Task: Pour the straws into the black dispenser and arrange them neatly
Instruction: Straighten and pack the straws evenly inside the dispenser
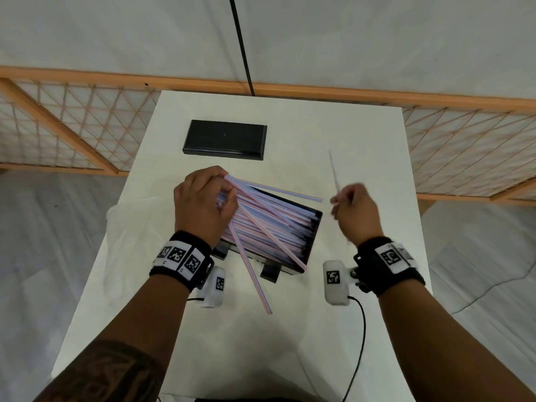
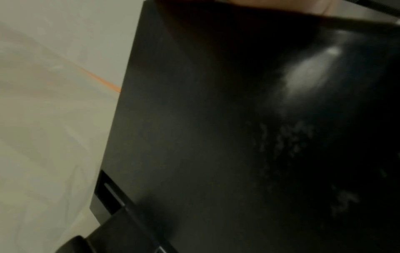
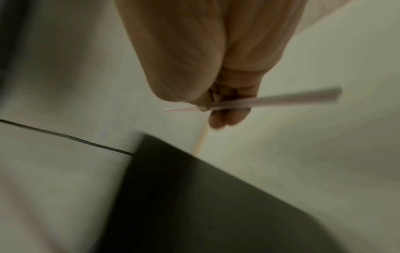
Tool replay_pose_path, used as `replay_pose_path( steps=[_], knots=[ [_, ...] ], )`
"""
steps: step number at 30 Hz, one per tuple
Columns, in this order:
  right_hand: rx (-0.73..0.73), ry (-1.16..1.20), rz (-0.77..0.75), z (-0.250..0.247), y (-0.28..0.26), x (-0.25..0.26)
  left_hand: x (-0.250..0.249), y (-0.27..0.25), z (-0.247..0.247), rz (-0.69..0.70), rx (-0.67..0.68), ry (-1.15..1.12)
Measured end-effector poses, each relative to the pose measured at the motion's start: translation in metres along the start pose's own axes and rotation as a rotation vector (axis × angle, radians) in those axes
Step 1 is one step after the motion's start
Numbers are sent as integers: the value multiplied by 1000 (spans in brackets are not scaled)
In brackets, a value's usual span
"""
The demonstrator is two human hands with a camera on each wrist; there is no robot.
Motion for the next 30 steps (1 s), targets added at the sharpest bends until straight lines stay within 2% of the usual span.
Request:
replay_pose_path(
  steps=[2, 4, 6, 8, 10, 12, 16, 18, 27, 30],
  knots=[
    [-25, 91, -246, -22, -30, 67, 0, 0, 0, -5, -5, -5],
    [113, -6, -476, -6, -66, 119, -1, 0, 0, -2, -2, -7],
    [240, -238, -583, 31, -92, 131, -2, 0, 0, 0, -1, -7],
    [228, -454, -641, 62, -105, 121, -1, 0, 0, -12, 2, -5],
    [169, -609, -646, 77, -109, 107, -1, 1, 0, -16, 19, -1],
    [151, -695, -580, 80, -110, 96, 0, 1, 0, -19, 7, -28],
    [195, -665, -448, 81, -114, 79, 11, -6, -5, -156, -140, -97],
    [221, -651, -395, 81, -114, 74, 15, -8, -3, -226, -172, -105],
    [89, -576, -535, 80, -124, 81, 15, -8, -5, -225, -204, -150],
    [60, -519, -562, 83, -132, 78, 12, -8, -8, -186, -226, -192]
  ],
)
Point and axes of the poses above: each hand's wrist, its own y-axis towards the middle knuckle, its own z-axis out of the palm, x = y × z, the point moved 8 cm from there along y, towards the middle knuckle, and after that the axes turned 13 degrees about z, right-handed, at the moved point
